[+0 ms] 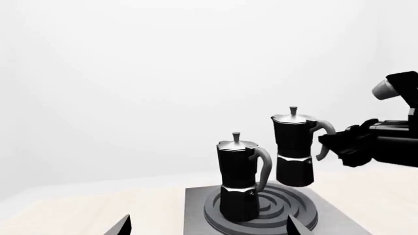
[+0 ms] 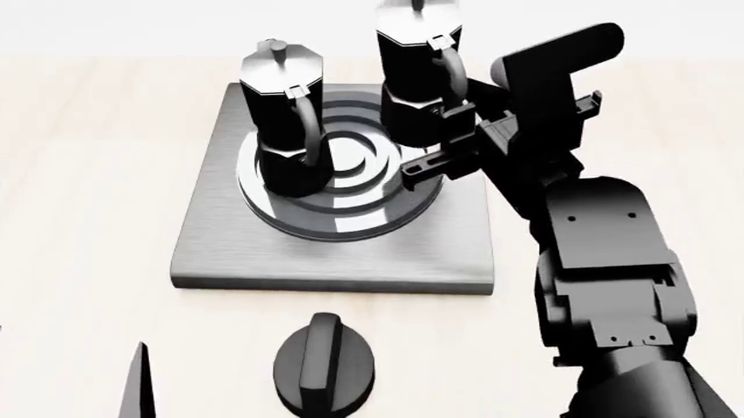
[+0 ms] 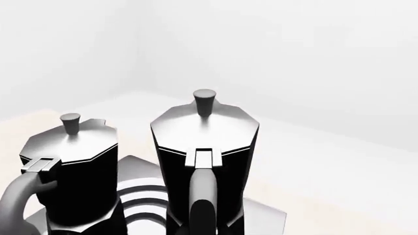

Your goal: Put both moka pots on the stove.

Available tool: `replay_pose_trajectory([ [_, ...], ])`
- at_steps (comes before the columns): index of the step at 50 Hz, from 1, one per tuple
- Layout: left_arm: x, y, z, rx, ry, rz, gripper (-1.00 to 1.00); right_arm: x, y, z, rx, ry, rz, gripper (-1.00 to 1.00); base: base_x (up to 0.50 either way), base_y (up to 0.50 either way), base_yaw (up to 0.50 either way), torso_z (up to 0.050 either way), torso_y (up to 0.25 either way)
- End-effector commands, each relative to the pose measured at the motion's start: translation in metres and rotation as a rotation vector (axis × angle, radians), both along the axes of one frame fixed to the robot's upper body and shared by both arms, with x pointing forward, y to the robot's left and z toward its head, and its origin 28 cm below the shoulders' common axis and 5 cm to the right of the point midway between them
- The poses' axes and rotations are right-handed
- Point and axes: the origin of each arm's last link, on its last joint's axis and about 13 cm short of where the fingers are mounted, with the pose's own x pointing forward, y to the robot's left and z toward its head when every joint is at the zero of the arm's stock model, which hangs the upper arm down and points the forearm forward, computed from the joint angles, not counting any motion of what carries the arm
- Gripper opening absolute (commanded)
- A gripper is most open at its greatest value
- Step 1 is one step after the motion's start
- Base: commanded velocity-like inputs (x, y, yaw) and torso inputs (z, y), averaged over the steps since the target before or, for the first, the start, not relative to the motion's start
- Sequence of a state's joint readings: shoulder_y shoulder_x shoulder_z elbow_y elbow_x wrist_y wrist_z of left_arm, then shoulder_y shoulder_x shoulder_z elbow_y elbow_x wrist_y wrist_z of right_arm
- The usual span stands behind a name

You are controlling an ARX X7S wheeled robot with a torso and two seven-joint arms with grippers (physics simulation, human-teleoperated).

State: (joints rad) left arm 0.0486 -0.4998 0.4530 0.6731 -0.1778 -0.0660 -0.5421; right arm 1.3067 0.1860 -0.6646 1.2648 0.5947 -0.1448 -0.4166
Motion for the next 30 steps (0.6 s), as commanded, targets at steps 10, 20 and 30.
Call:
replay_pose_trajectory([
  [10, 0.000, 0.000, 0.000, -0.006, -0.003, -0.001, 1.00, 0.002, 0.026, -0.006, 0.033, -0.034, 0.011, -1.00, 0.00, 0.00, 0.00, 0.000, 0.001],
  [20, 0.001, 0.000, -0.001, -0.006, -0.003, -0.002, 1.00, 0.000, 0.032, -0.015, 0.081, -0.035, 0.022, -1.00, 0.00, 0.00, 0.00, 0.000, 0.001],
  [30, 0.000, 0.000, 0.000, -0.008, -0.005, -0.002, 1.00, -0.004, 0.034, -0.030, 0.096, -0.006, 0.008, -1.00, 0.00, 0.00, 0.00, 0.000, 0.001],
])
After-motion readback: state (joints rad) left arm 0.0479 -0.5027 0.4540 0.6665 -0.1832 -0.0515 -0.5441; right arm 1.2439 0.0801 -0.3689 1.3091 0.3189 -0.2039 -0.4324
